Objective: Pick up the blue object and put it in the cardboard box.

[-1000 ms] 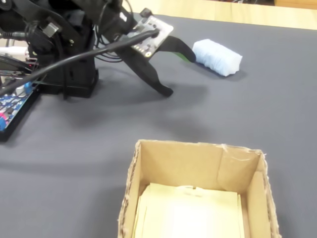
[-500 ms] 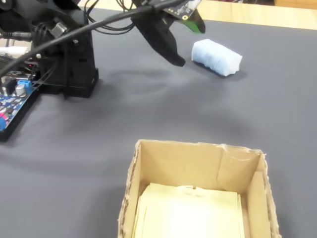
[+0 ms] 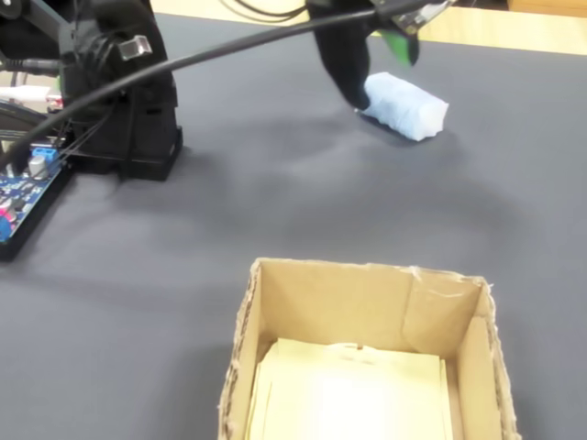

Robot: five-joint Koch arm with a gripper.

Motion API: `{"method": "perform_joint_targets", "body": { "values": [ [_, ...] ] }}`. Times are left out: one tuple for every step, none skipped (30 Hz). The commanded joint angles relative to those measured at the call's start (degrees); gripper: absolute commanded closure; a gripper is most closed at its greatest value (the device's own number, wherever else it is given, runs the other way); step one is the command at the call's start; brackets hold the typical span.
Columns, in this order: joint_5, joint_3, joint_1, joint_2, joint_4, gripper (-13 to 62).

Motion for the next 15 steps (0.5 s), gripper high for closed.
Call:
{"method": "perform_joint_targets", "body": {
  "values": [
    [0.09,-6.42,-1.58,-1.76,0.0,15.7],
    [0.09,-7.21,-1.85,-2.81,0.0,15.7],
    [0.0,-7.73,-2.11,-3.6,-0.09,15.7],
    [-0.18,-8.53,-2.46,-4.83,-0.26,15.7],
    [-0.35,-8.79,-2.64,-5.8,-0.35,15.7],
    [-0.35,-8.88,-2.72,-6.33,-0.62,15.7],
    [-0.44,-8.88,-2.9,-7.47,-0.97,15.7],
    [-0.44,-8.96,-2.99,-7.91,-1.23,15.7],
    [-0.53,-8.96,-3.16,-8.53,-1.76,15.7],
    [-1.49,-8.96,-3.16,-9.84,-2.64,15.8],
    [-2.2,-8.88,-3.16,-10.46,-2.99,15.8],
    [-2.55,-8.79,-3.16,-11.07,-3.08,15.8],
    [-3.69,-8.53,-3.08,-12.39,-3.25,15.8],
    [-3.87,-8.44,-3.08,-13.18,-3.43,15.8],
    [-5.01,-8.61,-3.34,-14.41,-4.04,15.8]
  ]
}}
